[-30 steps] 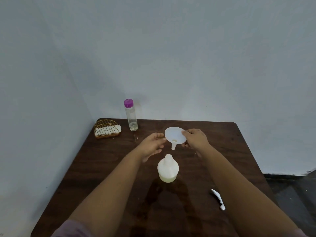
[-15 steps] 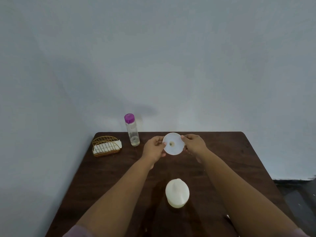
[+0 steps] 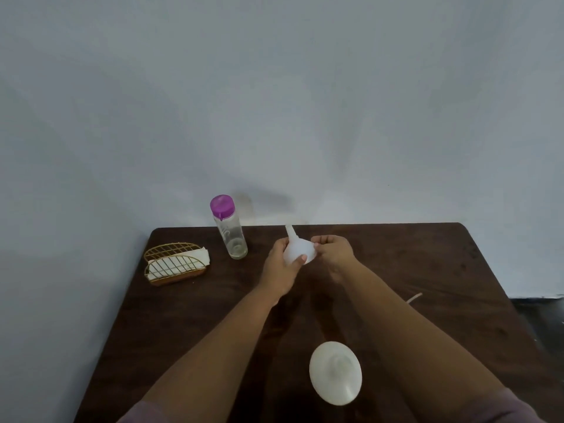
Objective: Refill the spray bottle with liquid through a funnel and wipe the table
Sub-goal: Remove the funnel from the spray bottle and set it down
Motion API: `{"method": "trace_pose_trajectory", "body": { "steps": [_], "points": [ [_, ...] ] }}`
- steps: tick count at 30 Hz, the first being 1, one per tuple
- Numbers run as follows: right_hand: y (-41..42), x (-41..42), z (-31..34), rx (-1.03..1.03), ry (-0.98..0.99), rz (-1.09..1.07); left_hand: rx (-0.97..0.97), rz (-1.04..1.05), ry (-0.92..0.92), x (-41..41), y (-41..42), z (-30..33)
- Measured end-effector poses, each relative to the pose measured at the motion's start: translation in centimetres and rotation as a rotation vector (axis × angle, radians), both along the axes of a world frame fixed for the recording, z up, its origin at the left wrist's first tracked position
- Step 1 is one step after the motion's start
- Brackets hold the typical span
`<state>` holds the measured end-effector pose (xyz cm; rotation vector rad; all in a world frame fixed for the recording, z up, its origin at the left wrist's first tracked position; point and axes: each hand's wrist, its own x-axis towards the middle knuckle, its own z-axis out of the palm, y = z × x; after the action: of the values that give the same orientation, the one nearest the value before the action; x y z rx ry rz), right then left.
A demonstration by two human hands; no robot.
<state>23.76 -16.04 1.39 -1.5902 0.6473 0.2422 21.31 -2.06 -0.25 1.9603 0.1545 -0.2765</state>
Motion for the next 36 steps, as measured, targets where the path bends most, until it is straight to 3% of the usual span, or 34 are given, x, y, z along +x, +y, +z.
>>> {"method": "trace_pose_trajectory", "body": {
  "steps": [2,7,14,19,23,31,36],
  "points": [
    [0.4,0.4,-0.9,-0.012,-0.02,-0.013,0.119,-0.071,-0.102,1.0,0.5,-1.0],
    [1.8,1.8,-3.4,0.055,-0.035,0.102,0.202,-0.08,-0.215,3.0,1.4,-3.2],
    [2.5,2.7,-5.8,-0.396,-0.112,0.384,0.242,-0.129,-0.232,5.0,2.0,-6.4],
    [2.5,3.1,-7.3,-0.476,-0.104,0.481,0.345,-0.22,-0.212,4.8,2.3,-7.5],
    [2.3,2.5,-7.7,-0.66,-0.092,0.552,0.436,-0.306,-0.173,3.5,2.2,-7.8],
    [2.4,0.3,-4.4,-0.618,-0.226,0.336,0.393,-0.019,-0.337,-1.6,1.0,-5.8],
    [1.7,-3.8,-2.4,-0.607,-0.267,0.368,0.348,0.094,-0.313,-6.3,-0.3,-3.4]
  ]
}}
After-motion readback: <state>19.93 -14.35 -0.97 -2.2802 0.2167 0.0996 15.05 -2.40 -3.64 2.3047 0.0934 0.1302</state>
